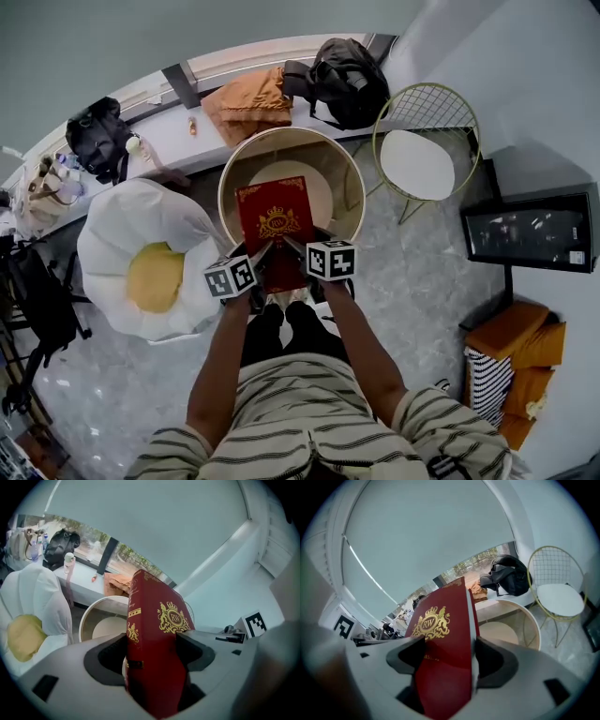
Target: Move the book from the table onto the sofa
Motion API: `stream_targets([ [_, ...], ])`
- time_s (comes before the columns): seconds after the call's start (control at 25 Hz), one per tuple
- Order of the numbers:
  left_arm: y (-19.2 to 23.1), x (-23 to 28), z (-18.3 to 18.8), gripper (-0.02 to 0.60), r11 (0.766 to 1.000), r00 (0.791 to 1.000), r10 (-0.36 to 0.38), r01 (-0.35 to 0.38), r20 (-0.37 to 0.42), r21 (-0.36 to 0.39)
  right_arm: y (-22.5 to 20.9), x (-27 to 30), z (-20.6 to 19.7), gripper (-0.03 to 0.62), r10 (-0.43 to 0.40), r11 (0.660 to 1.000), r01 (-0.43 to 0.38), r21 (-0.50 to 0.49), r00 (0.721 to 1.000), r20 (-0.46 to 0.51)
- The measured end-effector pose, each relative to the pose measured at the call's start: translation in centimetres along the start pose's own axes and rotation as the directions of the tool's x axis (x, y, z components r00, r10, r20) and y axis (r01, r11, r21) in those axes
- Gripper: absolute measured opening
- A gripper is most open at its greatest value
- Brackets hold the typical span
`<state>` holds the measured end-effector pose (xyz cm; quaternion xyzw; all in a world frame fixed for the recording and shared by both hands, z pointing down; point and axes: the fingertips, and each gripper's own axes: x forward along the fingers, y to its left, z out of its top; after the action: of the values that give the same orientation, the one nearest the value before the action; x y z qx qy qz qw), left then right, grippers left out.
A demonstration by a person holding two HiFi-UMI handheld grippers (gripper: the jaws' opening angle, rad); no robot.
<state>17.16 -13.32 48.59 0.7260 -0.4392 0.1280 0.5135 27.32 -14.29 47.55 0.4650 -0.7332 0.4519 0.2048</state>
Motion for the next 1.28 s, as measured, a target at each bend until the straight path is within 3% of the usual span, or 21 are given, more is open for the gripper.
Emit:
stream_targets([
  [0.64, -5.2, -8.5, 3.9, 0.339, 0.999, 0.994, -0.022, 0.017, 0.111, 0.049, 6.9, -7.1, 4.2, 0.353, 0.039, 0.995, -0.031, -0.092, 0.996, 0.083],
  [1.04, -6.4, -15.1, 6.0, 0.341, 0.998, 0.972, 0.03, -0.042, 0.234, 0.045, 13.0, -9.8, 6.1, 0.353, 0.132, 0.97, -0.105, -0.22, 0.985, 0.114],
  [1.28, -5.8, -17.6, 6.1, 0.339, 0.998, 0.951, 0.067, -0.07, 0.301, -0.002, 15.5, -10.0, 6.1, 0.353, 0.177, 0.949, -0.148, -0.279, 0.981, 0.081],
])
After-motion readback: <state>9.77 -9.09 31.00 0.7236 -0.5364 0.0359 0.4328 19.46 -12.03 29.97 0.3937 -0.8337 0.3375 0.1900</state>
